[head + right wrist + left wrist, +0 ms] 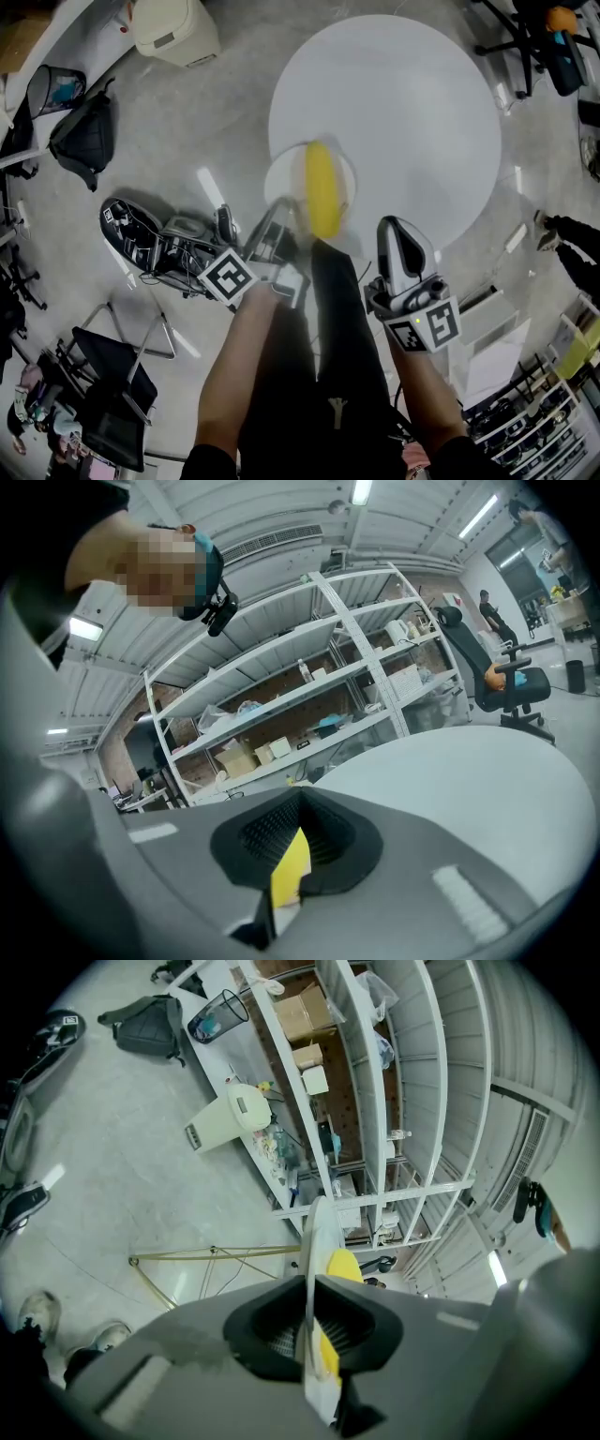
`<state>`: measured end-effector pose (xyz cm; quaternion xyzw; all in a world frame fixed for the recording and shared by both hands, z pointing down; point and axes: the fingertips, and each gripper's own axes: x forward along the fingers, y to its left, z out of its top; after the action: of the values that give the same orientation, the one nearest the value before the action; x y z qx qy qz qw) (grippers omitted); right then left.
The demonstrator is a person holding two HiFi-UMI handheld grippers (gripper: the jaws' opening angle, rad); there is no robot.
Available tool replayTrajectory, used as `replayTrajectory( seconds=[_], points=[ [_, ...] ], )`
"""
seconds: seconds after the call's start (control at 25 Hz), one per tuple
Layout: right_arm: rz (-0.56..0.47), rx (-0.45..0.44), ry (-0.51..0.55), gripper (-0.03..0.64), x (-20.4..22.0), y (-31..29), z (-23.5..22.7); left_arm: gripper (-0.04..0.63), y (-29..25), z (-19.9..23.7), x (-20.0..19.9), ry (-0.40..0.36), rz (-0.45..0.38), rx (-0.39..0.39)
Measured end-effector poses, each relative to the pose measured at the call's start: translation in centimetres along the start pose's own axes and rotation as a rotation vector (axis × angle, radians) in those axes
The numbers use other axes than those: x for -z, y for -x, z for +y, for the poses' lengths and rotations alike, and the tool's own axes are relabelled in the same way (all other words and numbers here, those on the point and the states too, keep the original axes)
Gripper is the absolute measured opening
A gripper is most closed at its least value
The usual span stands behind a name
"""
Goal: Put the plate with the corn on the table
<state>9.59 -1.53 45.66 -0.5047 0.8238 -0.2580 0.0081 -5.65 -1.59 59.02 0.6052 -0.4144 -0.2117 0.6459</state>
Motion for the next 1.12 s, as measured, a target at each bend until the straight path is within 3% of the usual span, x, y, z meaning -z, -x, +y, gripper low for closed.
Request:
replayTrajectory(
  seconds=[0.4,0.48,0.56,1.12],
  points=[
    [-0.003,0.002,-0.003,0.008,0.1,0.3,-0.6,0.052,-0.3,0.5,0.2,0.005,-0.006,-0.047],
    [-0.007,0.003,-0.004,0.008,-0.1,0.3,-0.6,0.173,-0.7,1.1,0.8,0.034,0.031,-0.052],
    [-0.008,0.005,-0.005,0.008,-0.1,0.3,-0.7,0.202,-1.1,1.3,1.4,0.058,0.055,-0.045],
    [-0.028,0.018,-0.043,0.008,-0.6,0.3,-1.5,0.213,-2.8,1.2,2.3,0.073,0.058,-0.076]
  ],
)
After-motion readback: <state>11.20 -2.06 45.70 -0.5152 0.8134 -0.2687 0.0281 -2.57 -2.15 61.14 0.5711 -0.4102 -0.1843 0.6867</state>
